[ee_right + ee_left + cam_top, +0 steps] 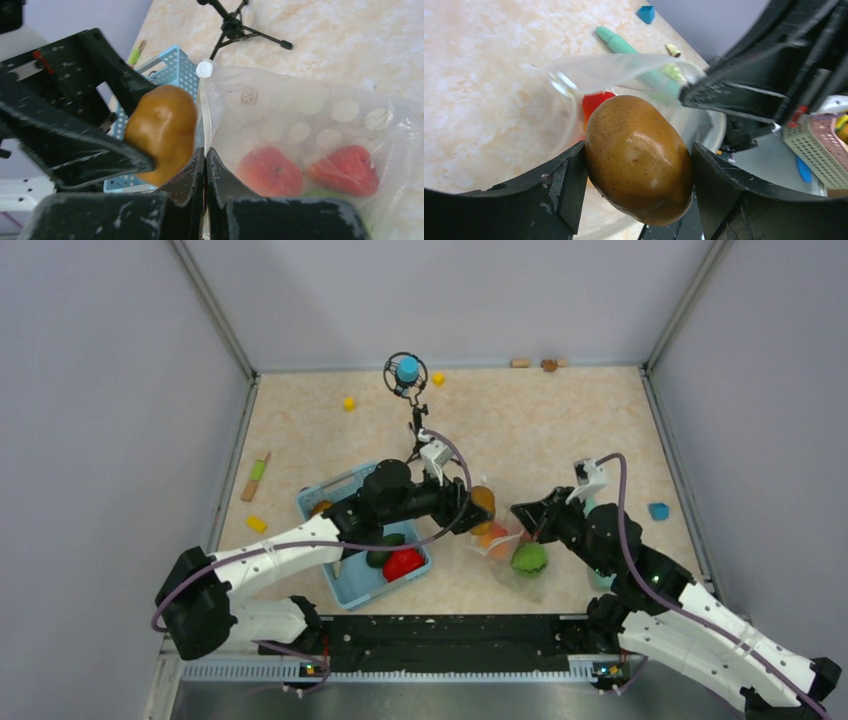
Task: Place the food in the zip-top bag and seal the zipper
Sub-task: Place the fake fruit in the zipper food storage bag.
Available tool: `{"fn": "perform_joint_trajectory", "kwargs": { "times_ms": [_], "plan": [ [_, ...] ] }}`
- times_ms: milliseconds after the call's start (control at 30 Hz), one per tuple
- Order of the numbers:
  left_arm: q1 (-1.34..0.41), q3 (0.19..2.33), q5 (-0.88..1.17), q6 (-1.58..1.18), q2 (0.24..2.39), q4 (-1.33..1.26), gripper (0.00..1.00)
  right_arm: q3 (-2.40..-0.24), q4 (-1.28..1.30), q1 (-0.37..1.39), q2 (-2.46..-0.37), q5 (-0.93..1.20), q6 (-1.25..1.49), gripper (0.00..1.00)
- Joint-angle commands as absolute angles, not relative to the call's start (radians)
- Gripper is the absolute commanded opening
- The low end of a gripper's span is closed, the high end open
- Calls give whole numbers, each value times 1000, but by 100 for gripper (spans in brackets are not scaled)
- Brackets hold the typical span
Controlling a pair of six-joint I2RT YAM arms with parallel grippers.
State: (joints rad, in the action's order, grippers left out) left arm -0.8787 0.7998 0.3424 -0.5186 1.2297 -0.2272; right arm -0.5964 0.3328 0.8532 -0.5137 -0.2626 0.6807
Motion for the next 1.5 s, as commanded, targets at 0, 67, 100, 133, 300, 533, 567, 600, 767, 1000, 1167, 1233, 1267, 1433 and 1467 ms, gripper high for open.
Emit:
{"fn": "perform_joint_trajectory", "kwargs": {
  "times_ms": [0,67,100,133,300,533,567,600,767,1000,1167,1233,1267,1433,1467],
  "plan": [
    [-901,870,191,-462,1270,-195,35,-590,243,847,-485,-175,683,0],
    [-915,883,180,-454,1287,-188,35,-587,218,848,-482,-133,689,0],
    [-921,889,174,-449,1295,-186,34,-585,209,847,-482,-115,694,0],
    [-929,896,164,-447,1301,-180,34,-583,200,847,-480,-102,700,0],
    [-959,918,95,-441,1332,-157,36,-574,160,847,-477,-53,740,0],
    [-985,947,45,-431,1354,-115,77,-572,167,847,-473,-55,770,0],
    [-986,949,49,-430,1357,-112,80,-571,169,847,-475,-61,774,0],
    [-987,951,58,-428,1357,-110,82,-569,173,847,-475,-67,779,0],
    [-998,955,108,-425,1352,-100,97,-571,188,847,-471,-83,779,1],
    [-1002,942,123,-419,1316,-86,97,-569,207,847,-471,-114,775,1],
    [-1003,912,107,-412,1250,-66,97,-570,226,847,-470,-153,766,1],
    [-1003,897,78,-415,1214,-49,97,-571,236,847,-470,-177,762,1],
    [-1003,886,56,-417,1196,-42,97,-571,242,847,-470,-189,758,1],
    [-1002,855,-97,-470,1107,56,97,-574,275,847,-474,-261,748,1],
    [-1002,847,-124,-483,1090,72,97,-573,277,847,-476,-274,746,1]
  ]
}}
